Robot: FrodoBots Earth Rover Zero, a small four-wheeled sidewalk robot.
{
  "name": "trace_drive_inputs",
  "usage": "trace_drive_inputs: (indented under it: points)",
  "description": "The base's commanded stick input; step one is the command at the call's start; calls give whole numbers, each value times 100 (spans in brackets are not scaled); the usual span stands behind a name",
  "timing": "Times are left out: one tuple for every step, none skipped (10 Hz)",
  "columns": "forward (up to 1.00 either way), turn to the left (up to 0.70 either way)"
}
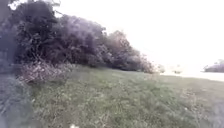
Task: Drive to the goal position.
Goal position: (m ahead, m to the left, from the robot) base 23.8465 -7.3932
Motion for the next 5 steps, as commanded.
trace_drive_inputs:
  points:
    - [70,-14]
    - [70,-35]
    - [70,-5]
    - [70,-1]
    - [70,0]
